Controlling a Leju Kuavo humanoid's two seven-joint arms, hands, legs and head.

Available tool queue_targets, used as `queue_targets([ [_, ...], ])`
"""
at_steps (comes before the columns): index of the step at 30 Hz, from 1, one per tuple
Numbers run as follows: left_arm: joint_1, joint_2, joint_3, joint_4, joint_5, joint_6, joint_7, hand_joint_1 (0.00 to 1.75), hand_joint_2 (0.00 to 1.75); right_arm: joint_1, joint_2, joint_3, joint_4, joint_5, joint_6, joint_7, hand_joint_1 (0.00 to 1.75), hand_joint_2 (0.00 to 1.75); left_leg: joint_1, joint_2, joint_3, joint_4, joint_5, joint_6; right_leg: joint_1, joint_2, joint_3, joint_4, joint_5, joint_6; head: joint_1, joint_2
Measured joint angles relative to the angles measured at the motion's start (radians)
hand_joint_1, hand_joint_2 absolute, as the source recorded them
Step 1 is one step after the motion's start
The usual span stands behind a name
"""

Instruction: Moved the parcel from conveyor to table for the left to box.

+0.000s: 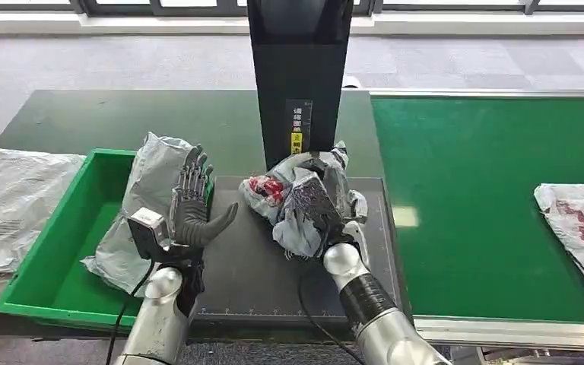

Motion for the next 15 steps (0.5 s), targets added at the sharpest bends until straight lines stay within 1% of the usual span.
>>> queue_targets([
  [5, -0.001, 0.0, -0.008, 0.008, 0.002, -0.002, 0.0, 0.0, 1.75, -0.009, 0.0, 0.006, 0.025, -0.012, 0.011, -0.007, 1.75, 1.75, 0.0, 0.0, 0.0, 0.0, 0.0, 0.0, 0.0, 0.0, 0.0, 0.0, 0.0, 0.0, 0.0, 0.0],
  [8, -0.004, 0.0, -0.014, 0.014, 0.002, -0.002, 0.0, 0.0, 1.75, -0.018, 0.0, 0.006, 0.039, -0.01, 0.045, 0.001, 1.75, 1.75, 0.0, 0.0, 0.0, 0.0, 0.0, 0.0, 0.0, 0.0, 0.0, 0.0, 0.0, 0.0, 0.0, 0.0],
  [14, -0.005, 0.0, -0.017, 0.024, 0.002, -0.002, 0.0, 0.0, 1.75, -0.023, 0.0, 0.007, 0.053, -0.008, 0.055, 0.008, 1.75, 1.75, 0.0, 0.001, 0.0, 0.0, 0.0, 0.0, 0.0, 0.0, 0.0, 0.0, 0.0, 0.0, 0.0, 0.0],
  [15, -0.005, 0.0, -0.018, 0.024, 0.002, -0.002, 0.0, 0.0, 1.75, -0.023, 0.0, 0.007, 0.054, -0.008, 0.056, 0.008, 0.96, 1.75, 0.0, 0.001, 0.0, 0.0, 0.0, 0.0, 0.0, 0.0, 0.0, 0.0, 0.0, 0.0, 0.0, 0.0],
])
